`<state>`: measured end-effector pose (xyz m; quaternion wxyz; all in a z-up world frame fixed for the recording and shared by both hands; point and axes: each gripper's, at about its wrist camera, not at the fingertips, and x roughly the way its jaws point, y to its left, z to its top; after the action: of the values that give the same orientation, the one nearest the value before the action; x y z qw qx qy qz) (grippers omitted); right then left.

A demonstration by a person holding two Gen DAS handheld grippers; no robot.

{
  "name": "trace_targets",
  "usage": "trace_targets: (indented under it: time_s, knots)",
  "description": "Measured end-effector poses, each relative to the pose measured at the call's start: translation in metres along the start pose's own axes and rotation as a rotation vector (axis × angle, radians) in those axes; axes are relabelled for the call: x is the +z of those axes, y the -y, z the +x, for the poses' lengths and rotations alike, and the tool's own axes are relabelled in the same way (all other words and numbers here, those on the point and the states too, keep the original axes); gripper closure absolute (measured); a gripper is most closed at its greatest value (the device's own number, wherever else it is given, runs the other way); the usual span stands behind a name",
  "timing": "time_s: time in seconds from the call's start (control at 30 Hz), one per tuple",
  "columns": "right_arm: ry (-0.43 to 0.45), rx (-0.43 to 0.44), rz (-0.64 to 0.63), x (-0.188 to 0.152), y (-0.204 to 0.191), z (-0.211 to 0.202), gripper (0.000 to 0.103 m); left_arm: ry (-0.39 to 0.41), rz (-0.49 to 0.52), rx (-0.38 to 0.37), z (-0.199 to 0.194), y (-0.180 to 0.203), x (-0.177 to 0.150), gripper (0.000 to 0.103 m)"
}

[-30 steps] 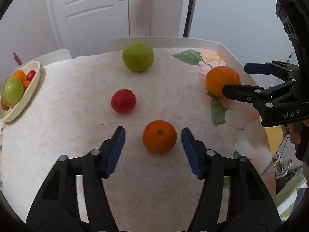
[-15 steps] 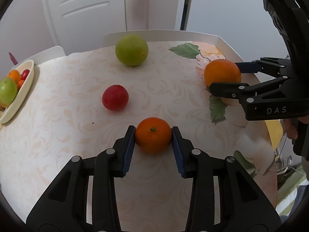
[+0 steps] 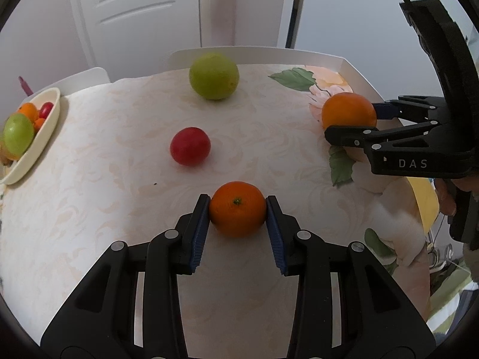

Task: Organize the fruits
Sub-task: 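Lower the tangerine into the bowl and open the left gripper while the right gripper carries the orange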

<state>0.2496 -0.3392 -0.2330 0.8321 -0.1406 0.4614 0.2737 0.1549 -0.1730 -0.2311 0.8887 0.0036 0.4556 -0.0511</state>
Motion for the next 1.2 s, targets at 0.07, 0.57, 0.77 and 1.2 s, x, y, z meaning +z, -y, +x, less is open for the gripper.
trace_targets:
  time_s: [0.07,0.57,0.77,1.2]
  knots:
    - [0.002,-0.002,0.007,0.0,0.0,0.0,0.044,0.006,-0.004,0.005,-0.003,-0.001,0.0,0.062]
    - [0.047,0.042,-0.006,0.016,-0.021,-0.028,0.045,0.066,-0.06,0.068,-0.053,-0.027,0.01,0.062]
    - [0.068,0.081,-0.033,0.034,-0.045,-0.045,0.045,0.118,-0.105,0.121,-0.089,-0.057,0.018,0.062]
    - [0.113,0.152,-0.087,0.093,-0.135,-0.052,0.045,0.17,-0.141,0.182,-0.135,-0.163,0.039,0.062]
